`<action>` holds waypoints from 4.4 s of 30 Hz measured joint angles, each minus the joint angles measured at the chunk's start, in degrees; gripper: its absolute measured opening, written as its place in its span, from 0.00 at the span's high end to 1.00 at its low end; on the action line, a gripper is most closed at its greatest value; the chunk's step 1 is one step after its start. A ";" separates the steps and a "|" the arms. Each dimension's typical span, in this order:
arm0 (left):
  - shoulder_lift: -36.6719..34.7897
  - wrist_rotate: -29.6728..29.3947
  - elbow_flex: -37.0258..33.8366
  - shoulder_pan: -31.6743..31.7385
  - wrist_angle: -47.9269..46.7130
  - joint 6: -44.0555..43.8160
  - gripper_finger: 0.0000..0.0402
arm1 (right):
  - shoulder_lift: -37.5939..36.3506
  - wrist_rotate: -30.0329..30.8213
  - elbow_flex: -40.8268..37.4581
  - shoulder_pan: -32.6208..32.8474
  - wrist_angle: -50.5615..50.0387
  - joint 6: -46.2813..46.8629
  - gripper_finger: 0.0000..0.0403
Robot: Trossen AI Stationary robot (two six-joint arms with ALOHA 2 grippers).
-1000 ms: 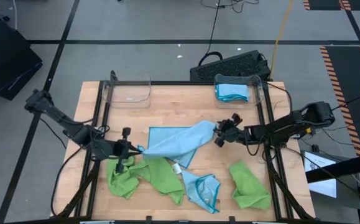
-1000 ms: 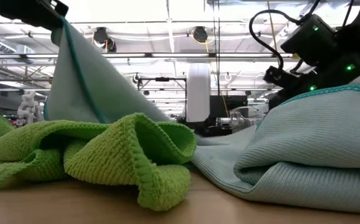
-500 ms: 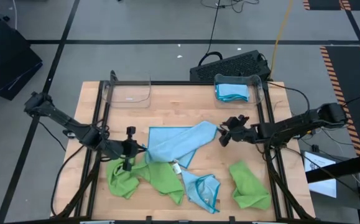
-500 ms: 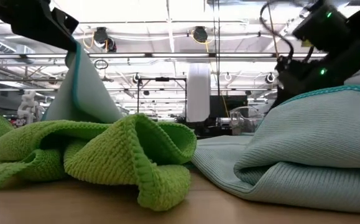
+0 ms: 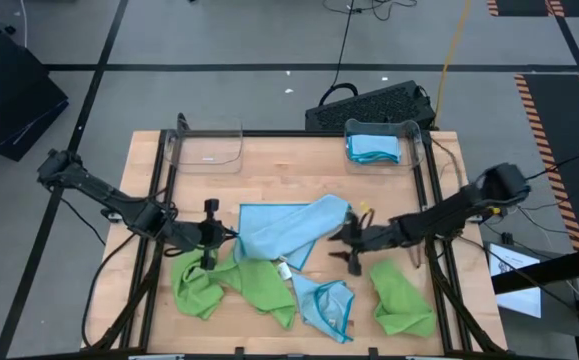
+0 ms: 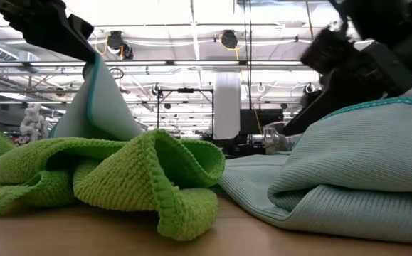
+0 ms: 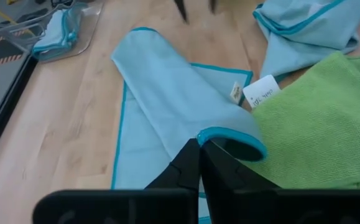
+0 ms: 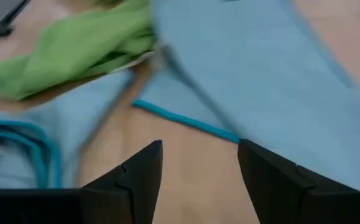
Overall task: Fold microfiber towels
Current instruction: Fold the top blue microfiber cloth
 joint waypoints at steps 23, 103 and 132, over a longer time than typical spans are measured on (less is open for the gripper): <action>0.00 0.35 0.02 1.97 2.87 2.58 0.99 | 25.17 -10.29 27.96 -0.84 -13.99 -25.94 0.75; 14.91 -7.45 0.02 -4.90 20.22 -1.92 0.97 | -18.17 1.11 -2.73 7.27 -7.94 13.11 0.99; 20.64 -8.60 0.02 14.40 9.57 -6.81 0.97 | -19.11 20.52 -5.18 -0.94 -31.25 22.51 0.99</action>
